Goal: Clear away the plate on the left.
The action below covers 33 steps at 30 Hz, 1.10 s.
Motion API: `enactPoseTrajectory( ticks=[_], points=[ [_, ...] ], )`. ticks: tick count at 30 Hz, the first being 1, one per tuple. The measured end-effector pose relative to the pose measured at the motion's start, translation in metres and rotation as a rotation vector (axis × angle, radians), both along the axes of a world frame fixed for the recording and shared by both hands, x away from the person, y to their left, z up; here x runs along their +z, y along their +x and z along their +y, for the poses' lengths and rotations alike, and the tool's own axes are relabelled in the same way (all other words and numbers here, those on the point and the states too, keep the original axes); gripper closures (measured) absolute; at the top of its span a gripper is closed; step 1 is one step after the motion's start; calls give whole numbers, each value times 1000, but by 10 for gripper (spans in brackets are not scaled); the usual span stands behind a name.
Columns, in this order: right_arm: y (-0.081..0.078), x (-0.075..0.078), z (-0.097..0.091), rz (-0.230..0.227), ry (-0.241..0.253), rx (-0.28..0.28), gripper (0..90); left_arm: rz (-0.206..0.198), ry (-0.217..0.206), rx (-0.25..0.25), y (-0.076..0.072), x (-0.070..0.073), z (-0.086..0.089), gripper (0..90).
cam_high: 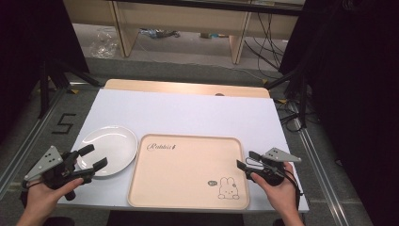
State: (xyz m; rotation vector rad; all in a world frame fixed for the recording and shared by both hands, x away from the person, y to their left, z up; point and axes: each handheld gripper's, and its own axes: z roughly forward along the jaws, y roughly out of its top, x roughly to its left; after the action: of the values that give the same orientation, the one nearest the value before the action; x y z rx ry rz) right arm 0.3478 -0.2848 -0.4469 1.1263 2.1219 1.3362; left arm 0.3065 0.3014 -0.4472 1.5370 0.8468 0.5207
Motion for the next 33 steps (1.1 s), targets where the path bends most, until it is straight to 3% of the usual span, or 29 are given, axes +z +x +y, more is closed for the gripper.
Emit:
enactPoseTrajectory(
  ticks=[6,8,14,15,16,19,21,22,23,25,26,29,33],
  points=[
    [-1,1,0,13,-10,5,344,29,-18,25,1,-1,4,240],
    [-1,0,3,14,11,-3,344,49,-24,38,2,-2,6,241],
    [0,1,1,33,4,2,341,174,-54,100,8,-6,12,272],
    [0,1,0,18,-9,2,341,191,-60,106,9,-7,13,274],
    [-1,1,1,37,4,-6,341,226,-52,125,11,-8,15,278],
    [-1,1,1,40,2,-4,340,303,-64,166,16,-11,23,280],
    [0,0,2,30,-4,-4,340,363,-64,217,19,-13,30,295],
    [2,-1,1,4,-14,4,340,403,-65,245,21,-15,33,301],
    [1,-1,2,6,-13,-6,340,448,-50,276,23,-16,38,308],
    [2,-1,2,7,-14,-7,341,497,-82,314,27,-19,46,323],
    [1,0,2,11,-20,-8,341,507,-111,332,29,-23,49,330],
    [2,0,1,13,-28,-3,341,562,-133,365,34,-28,56,335],
    [2,0,1,11,-33,-4,341,626,-126,391,38,-34,62,338]
  ],
)
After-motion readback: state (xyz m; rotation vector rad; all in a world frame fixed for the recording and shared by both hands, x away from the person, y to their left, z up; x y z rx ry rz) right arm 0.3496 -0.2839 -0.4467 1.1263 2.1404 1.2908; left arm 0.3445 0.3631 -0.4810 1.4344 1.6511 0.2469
